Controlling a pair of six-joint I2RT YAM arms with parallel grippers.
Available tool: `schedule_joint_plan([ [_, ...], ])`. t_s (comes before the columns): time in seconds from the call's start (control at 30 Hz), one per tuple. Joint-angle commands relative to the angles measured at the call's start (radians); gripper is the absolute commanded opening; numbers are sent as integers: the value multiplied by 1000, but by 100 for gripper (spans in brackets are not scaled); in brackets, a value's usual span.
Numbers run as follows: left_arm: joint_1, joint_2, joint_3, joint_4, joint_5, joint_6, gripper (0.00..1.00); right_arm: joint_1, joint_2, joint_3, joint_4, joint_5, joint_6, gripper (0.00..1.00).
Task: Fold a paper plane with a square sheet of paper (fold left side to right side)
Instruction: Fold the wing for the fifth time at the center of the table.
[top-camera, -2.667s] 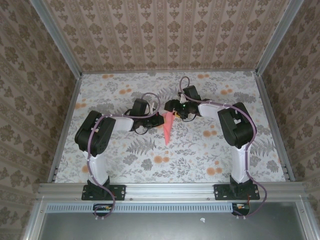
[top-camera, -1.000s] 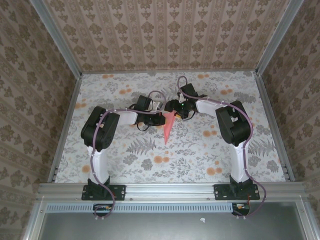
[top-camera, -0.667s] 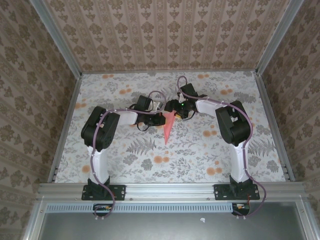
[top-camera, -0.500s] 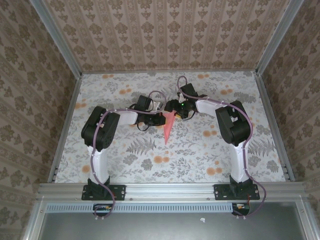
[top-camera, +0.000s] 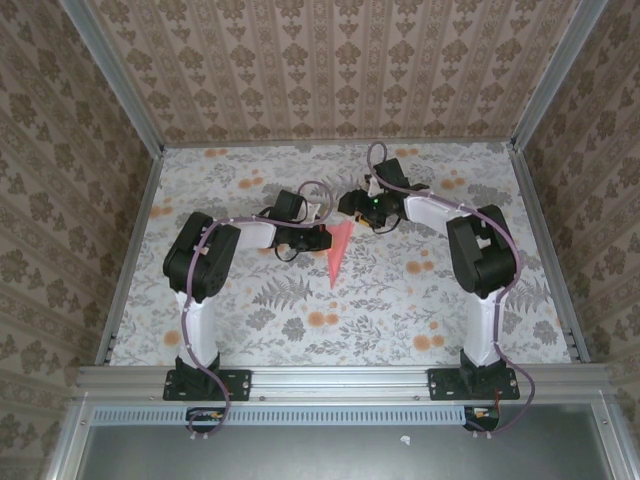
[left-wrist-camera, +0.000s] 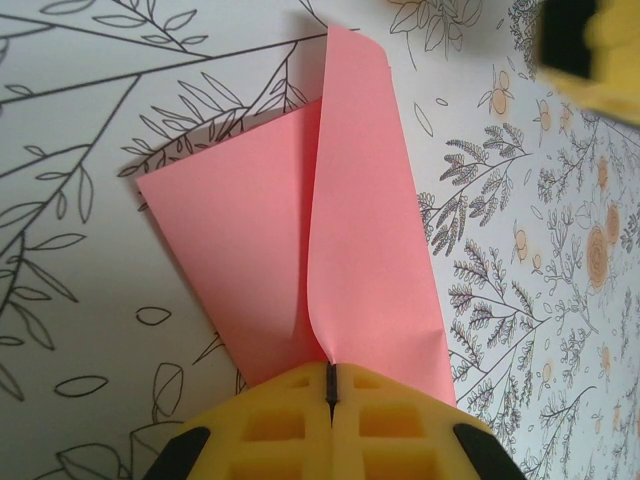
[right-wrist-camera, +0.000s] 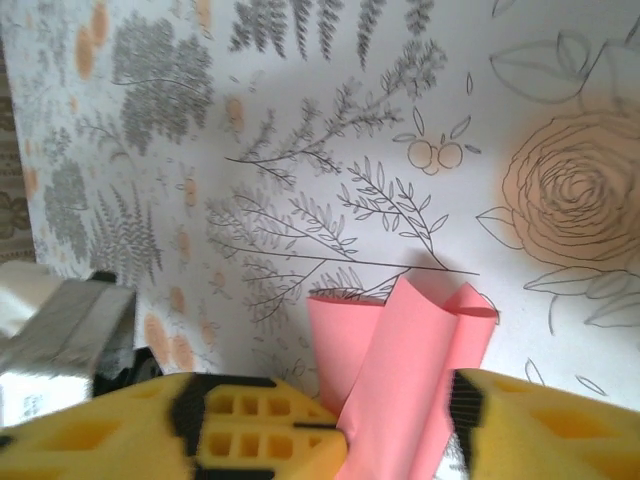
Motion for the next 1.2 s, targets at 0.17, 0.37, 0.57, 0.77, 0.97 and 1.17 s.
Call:
schedule_joint_plan([
  [0.17,-4,42,25,-46,-62,42,0,31,-16,-95,21,-20,31,9],
  [0.37,-11,47,44,-68,-67,53,0,64,43,-35,3,-17,27,7],
  [0.57,-13,48,50,-76,-74,55,0,68,89,-10,-29,14,11,7],
  [0.77,-14,47,56,-97,-89,65,0,65,92,-13,-30,45,0,8],
  [0.97,-14,48,57,-99,-92,65,0,59,90,-18,-49,73,-11,8],
  [1.17,-14,50,61,-98,-89,61,0,57,106,-29,-75,95,-13,8],
])
